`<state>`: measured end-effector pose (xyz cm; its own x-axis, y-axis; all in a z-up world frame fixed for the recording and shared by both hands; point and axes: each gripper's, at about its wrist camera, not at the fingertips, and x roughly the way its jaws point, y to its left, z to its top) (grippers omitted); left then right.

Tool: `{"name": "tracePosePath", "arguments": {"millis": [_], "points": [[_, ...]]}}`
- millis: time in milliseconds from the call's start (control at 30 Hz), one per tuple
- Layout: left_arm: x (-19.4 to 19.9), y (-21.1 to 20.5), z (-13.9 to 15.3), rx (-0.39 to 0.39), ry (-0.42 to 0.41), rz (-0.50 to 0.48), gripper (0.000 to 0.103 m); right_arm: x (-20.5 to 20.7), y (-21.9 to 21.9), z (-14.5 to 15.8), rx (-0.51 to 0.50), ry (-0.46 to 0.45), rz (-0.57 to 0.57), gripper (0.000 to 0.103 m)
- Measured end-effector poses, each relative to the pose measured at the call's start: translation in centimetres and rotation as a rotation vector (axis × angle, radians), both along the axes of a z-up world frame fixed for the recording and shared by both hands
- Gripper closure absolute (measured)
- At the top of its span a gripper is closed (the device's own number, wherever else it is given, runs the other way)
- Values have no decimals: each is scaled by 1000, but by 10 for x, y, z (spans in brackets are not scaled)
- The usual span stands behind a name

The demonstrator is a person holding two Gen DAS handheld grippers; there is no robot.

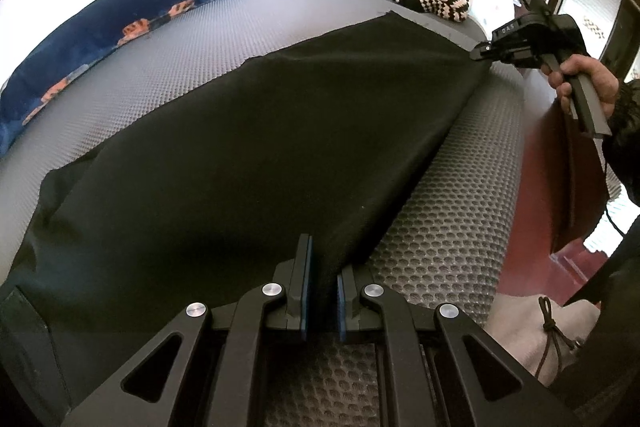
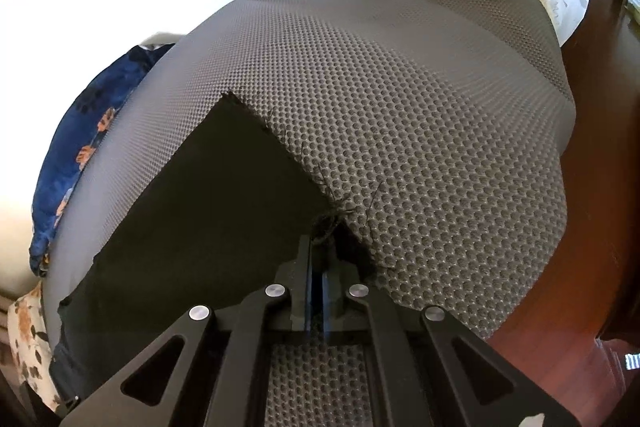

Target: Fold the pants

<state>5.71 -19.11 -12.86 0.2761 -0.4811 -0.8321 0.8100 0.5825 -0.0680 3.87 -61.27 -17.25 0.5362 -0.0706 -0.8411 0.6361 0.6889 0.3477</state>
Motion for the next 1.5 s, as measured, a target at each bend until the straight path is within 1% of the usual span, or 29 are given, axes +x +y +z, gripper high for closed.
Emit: {"name": "tracePosePath", "arguments": {"millis": [67, 133, 167, 200, 233, 267, 300, 333, 367, 400, 433, 500, 600, 700, 767, 800, 900, 933, 1000, 1067, 1167, 1233, 1333, 1400, 1500], "points": [[2, 0, 0, -3, 7, 15, 89, 1, -2, -2, 12, -2, -1, 102], [7, 1, 1, -15, 47, 32, 86, 0, -3, -2, 27, -14, 7, 99], [11, 1, 2, -22, 72, 43, 80, 1, -3, -1, 29, -10, 14, 99], [15, 1, 3, -34, 108, 59, 69, 1, -3, -1, 33, -7, 18, 98], [17, 2, 5, -45, 128, 62, 62, 3, -4, 1, 38, 0, 21, 98], [19, 2, 8, -58, 138, 68, 51, 3, -4, 2, 42, 4, 18, 96], [20, 4, 12, -74, 136, 81, 45, 3, -4, 3, 43, 6, 16, 92], [20, 7, 17, -95, 139, 89, 43, 3, -3, 7, 31, 12, 14, 88], [22, 10, 22, -124, 154, 90, 41, 3, -2, 10, 6, 24, 7, 75], [22, 14, 26, -144, 161, 94, 39, 2, -1, 15, -36, 40, -8, 60], [24, 19, 31, -166, 162, 102, 38, 1, 0, 20, -73, 50, -23, 54], [27, 30, 39, -192, 130, 136, 36, 2, 0, 27, -105, 55, -19, 52], [40, 55, 47, -195, 69, 242, 36, 12, 8, 43, -116, 25, 26, 53], [58, 91, 50, -196, 28, 407, 36, 40, 35, 60, -134, -5, 157, 53], [65, 110, 52, -197, -7, 491, 36, 67, 60, 67, -118, -26, 275, 53], [69, 122, 54, -185, -37, 545, 36, 80, 74, 70, -108, -33, 335, 53], [78, 144, 53, -159, -81, 630, 36, 123, 127, 76, -79, -59, 530, 53], [80, 151, 52, -155, -87, 649, 36, 143, 151, 77, -58, -65, 610, 53], [83, 161, 49, -145, -88, 678, 36, 166, 181, 77, -21, -81, 703, 53], [87, 171, 45, -137, -90, 704, 36, 193, 221, 77, 26, -89, 827, 53], [91, 183, 40, -124, -83, 730, 36, 227, 283, 71, 92, -73, 1006, 53], [94, 188, 37, -110, -81, 741, 36, 247, 321, 65, 105, -47, 1106, 54], [96, 198, 34, -107, -69, 758, 36, 270, 362, 51, 152, -2, 1212, 56], [98, 205, 32, -109, -59, 769, 36, 285, 380, 41, 182, 21, 1262, 56], [101, 213, 29, -110, -47, 785, 36, 300, 403, 25, 197, 62, 1321, 56]]}}
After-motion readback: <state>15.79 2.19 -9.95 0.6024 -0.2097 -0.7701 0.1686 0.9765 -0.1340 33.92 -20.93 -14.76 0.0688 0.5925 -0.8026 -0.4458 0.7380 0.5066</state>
